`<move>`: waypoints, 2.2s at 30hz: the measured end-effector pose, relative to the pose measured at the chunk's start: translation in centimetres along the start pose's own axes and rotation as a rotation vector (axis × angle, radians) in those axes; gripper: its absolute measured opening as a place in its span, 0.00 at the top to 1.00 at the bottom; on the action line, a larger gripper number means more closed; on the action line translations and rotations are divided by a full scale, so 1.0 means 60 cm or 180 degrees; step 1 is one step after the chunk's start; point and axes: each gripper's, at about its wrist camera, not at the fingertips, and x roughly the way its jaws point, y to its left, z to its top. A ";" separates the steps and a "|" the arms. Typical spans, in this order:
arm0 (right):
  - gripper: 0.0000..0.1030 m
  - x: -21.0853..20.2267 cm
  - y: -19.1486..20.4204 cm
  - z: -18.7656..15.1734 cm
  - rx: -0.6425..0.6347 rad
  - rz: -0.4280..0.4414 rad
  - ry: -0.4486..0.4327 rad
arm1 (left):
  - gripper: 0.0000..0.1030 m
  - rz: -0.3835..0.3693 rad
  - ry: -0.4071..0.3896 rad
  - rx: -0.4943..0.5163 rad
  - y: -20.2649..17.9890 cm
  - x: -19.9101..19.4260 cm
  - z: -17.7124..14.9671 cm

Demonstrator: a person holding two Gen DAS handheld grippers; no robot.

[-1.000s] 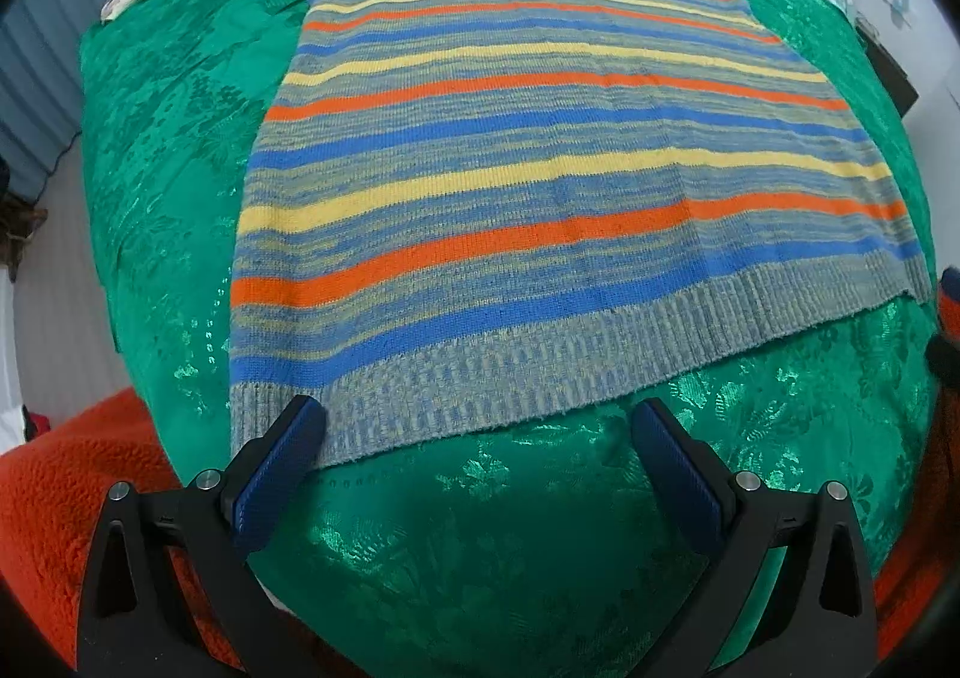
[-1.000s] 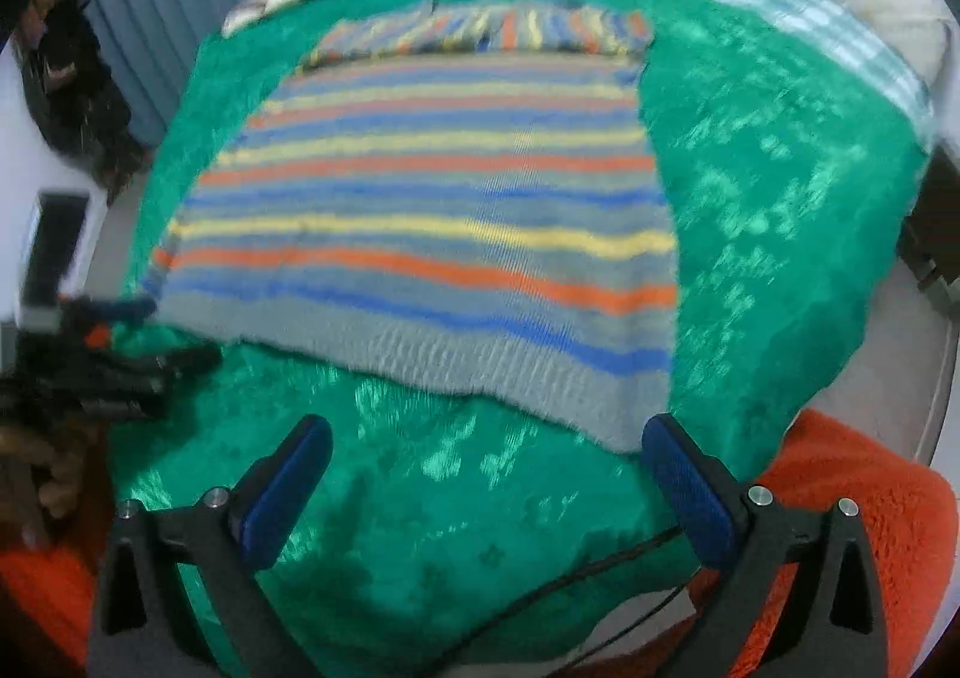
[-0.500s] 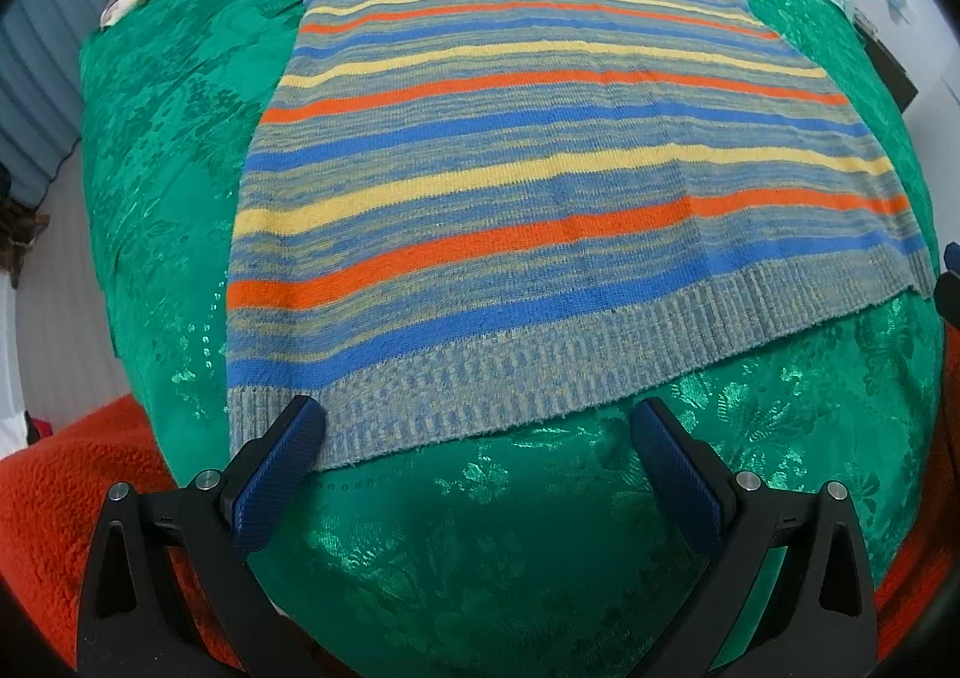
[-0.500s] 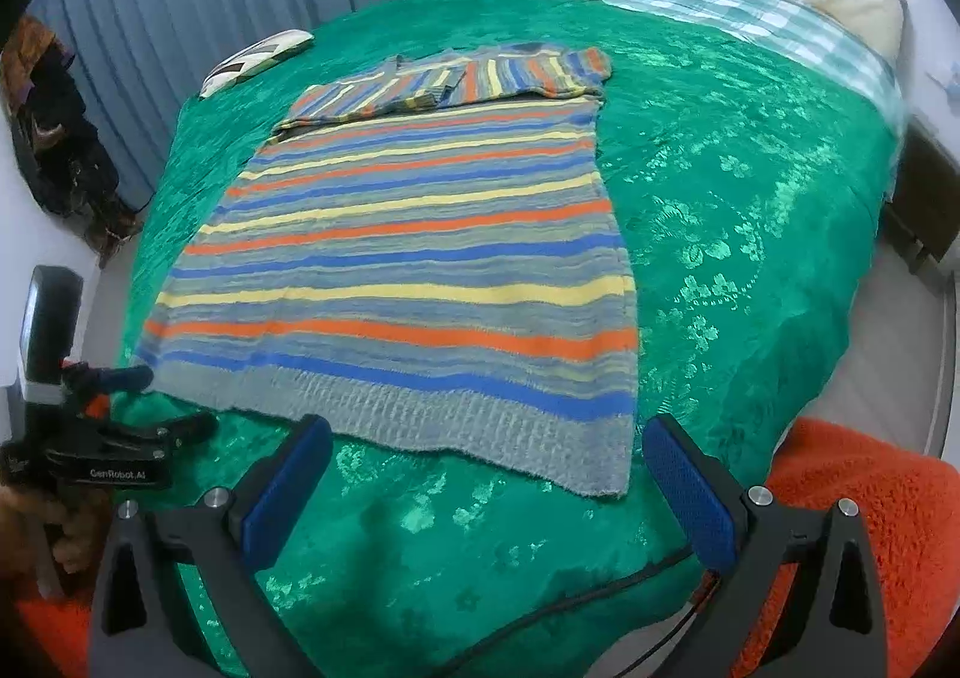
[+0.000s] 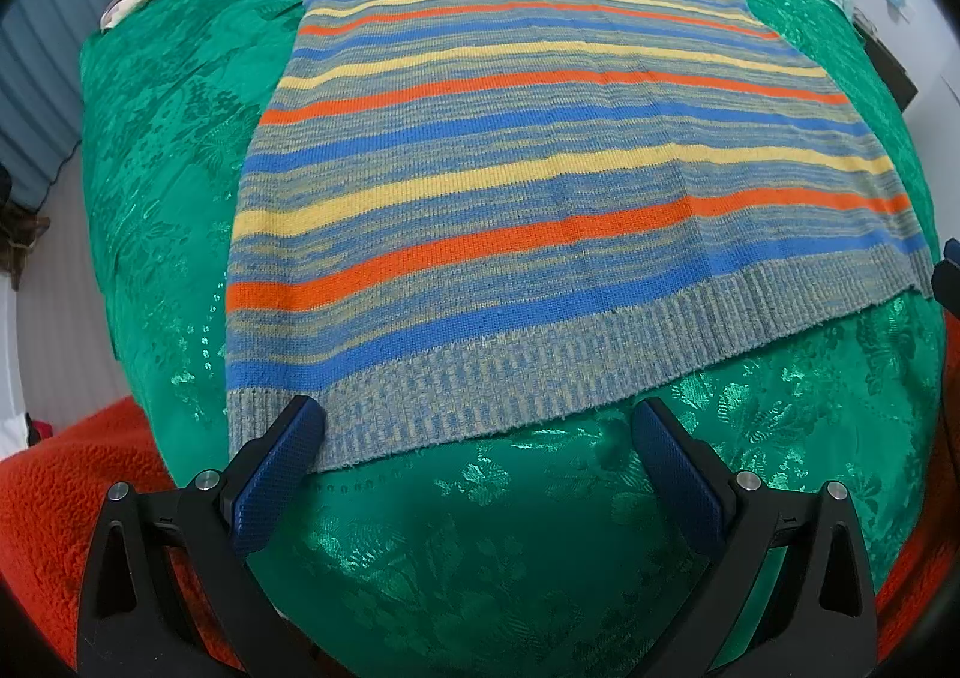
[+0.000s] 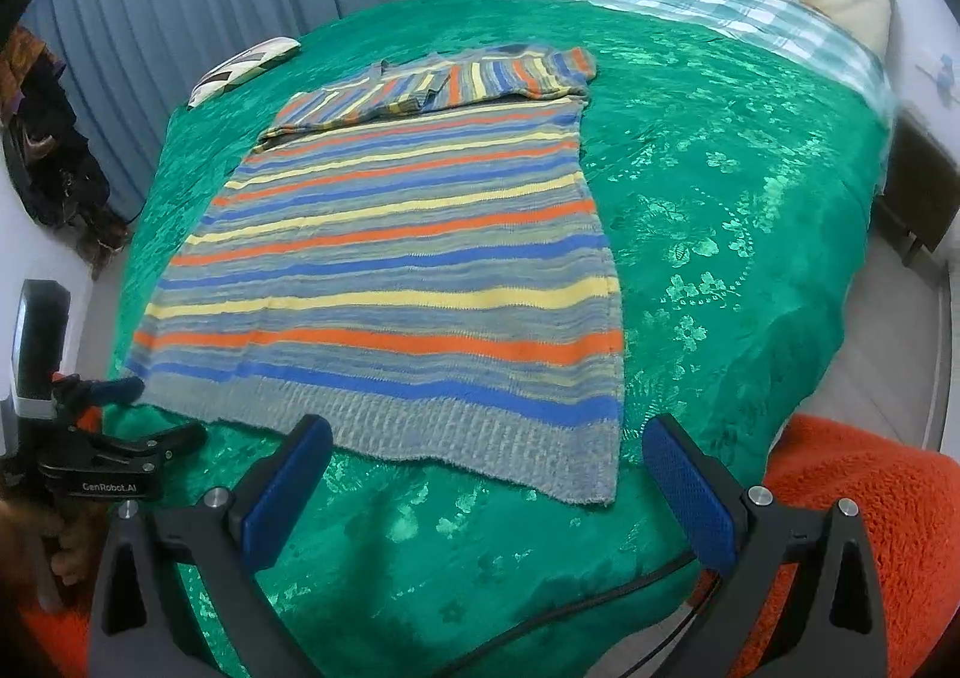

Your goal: Fold small clothes

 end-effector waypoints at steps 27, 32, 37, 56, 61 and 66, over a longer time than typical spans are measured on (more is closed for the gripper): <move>0.01 -0.001 0.000 0.000 0.0006 -0.0025 -0.0006 | 0.00 -0.0008 0.0000 0.0005 0.001 0.002 0.001; 0.01 0.000 0.000 0.000 0.0006 -0.0041 -0.0006 | 0.00 -0.0010 -0.0003 0.0005 0.001 0.002 0.001; 0.01 0.003 -0.003 0.000 0.0018 -0.0151 -0.0009 | 0.00 -0.0019 -0.0007 0.0008 0.001 0.003 0.001; 0.01 0.020 0.002 -0.002 -0.0138 -0.0615 0.0115 | 0.00 -0.0049 -0.0024 0.0024 0.003 0.010 0.004; 0.01 0.022 0.000 -0.003 -0.0134 -0.0609 0.0132 | 0.00 -0.0064 -0.0032 0.0020 0.008 0.012 0.005; 0.03 -0.031 -0.048 0.028 0.0150 -0.0487 -0.0182 | 0.02 -0.0337 -0.0083 -0.0208 0.055 -0.049 0.015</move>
